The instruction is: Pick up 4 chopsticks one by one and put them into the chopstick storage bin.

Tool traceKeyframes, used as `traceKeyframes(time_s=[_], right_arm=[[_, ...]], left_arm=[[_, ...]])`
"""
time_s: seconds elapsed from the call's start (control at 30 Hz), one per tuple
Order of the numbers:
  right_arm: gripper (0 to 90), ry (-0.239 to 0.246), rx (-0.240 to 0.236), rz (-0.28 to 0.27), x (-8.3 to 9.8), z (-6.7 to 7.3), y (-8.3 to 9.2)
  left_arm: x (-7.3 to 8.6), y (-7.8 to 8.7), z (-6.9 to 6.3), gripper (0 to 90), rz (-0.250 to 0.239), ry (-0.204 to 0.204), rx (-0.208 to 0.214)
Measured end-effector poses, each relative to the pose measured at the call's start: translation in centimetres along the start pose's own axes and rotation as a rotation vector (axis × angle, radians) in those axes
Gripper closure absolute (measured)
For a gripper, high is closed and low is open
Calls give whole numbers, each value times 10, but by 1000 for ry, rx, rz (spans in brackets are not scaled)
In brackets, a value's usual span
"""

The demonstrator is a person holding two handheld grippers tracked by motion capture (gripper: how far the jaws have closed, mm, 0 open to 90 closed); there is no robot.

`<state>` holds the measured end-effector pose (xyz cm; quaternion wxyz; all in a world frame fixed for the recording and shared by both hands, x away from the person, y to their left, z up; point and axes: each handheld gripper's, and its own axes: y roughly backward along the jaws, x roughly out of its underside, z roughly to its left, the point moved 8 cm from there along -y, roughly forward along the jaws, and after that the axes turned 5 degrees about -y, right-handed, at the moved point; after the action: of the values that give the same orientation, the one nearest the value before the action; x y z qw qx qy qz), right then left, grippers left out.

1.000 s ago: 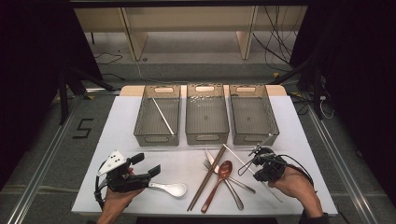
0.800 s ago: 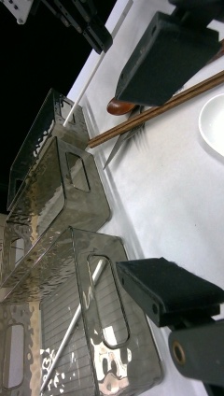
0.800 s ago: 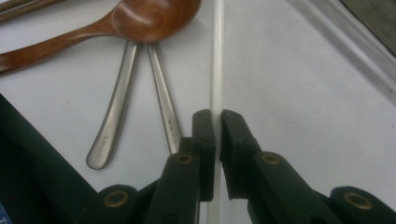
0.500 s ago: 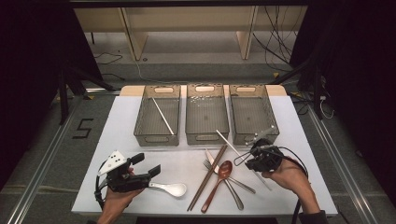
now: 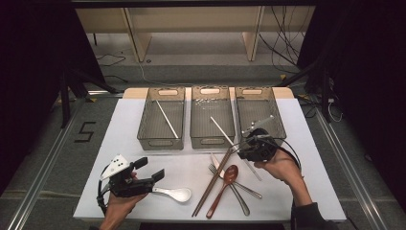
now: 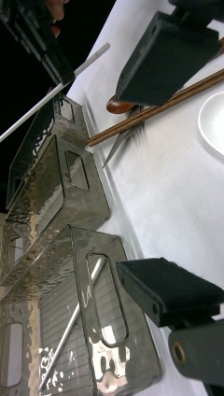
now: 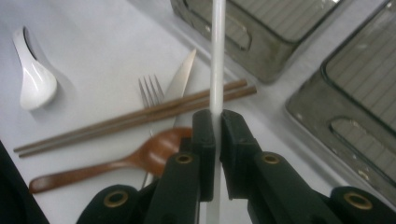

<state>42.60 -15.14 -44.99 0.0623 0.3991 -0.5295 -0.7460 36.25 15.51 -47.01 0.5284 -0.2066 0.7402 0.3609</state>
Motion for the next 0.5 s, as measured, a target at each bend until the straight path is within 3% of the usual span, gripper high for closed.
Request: traceKeyframes(time_s=[0.4, 0.5], right_arm=[[851, -19, -58, -89, -40, 7, -10], [851, -46, -77, -123, -53, 9, -13]], left_arm=[[0, 0, 0, 148, -2, 0, 1], [0, 0, 0, 148, -3, -1, 2]])
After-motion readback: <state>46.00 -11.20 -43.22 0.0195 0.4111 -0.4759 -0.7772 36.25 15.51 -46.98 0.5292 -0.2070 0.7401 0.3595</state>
